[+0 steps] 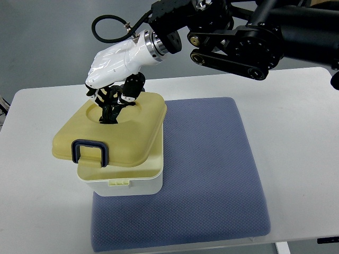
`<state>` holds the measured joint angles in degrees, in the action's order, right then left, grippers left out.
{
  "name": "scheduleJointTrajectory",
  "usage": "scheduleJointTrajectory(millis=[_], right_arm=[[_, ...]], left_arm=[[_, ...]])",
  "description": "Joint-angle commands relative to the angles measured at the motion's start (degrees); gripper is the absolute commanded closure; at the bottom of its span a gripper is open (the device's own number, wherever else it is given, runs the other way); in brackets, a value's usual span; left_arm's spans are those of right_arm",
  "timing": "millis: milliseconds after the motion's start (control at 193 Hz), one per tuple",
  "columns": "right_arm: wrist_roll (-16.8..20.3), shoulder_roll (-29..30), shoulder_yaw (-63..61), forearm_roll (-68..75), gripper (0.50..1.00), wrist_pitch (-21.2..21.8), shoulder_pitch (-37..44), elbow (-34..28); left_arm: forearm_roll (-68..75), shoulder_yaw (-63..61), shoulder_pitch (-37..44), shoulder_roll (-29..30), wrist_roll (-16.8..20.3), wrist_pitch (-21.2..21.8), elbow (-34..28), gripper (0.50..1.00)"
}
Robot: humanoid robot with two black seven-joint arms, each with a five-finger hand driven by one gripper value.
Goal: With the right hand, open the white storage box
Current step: 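Lift the yellow lid off the box with the right hand, then carry the lid away from the box and lower it onto the mat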
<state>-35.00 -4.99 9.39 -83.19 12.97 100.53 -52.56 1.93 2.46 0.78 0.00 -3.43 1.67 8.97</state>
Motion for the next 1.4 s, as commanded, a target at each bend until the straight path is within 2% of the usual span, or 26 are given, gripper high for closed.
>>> scheduleJointTrajectory(millis=[0,579,854,1154,1397], right_arm=[[0.00,-1.86,-0.07,0.40,1.000,-0.23,-0.25,0.00],[0.00,-12.50,-3.15,3.48,1.000,-0.84,-0.78,0.00],[0.00,-16.80,-3.15,2.86,1.000,-0.93,-5.52,0.00],[0.00,-20.67,-2.62,2.33,1.000,-4.36,-10.97,0.53],[0.00,-23.04,-2.62,2.42,1.000,-6.82,-15.36,3.25]], left_arm=[[0.00,0.00,0.01,0.00,0.09,0.00,0.00,0.500],[0.00,0.00,0.01,0.00,0.00,0.00,0.00,0.500],[0.00,0.00,0.01,0.00,0.00,0.00,0.00,0.500],[0.00,0.00,0.01,0.00,0.00,0.00,0.00,0.500],[0.00,0.00,0.01,0.00,0.09,0.00,0.00,0.500]])
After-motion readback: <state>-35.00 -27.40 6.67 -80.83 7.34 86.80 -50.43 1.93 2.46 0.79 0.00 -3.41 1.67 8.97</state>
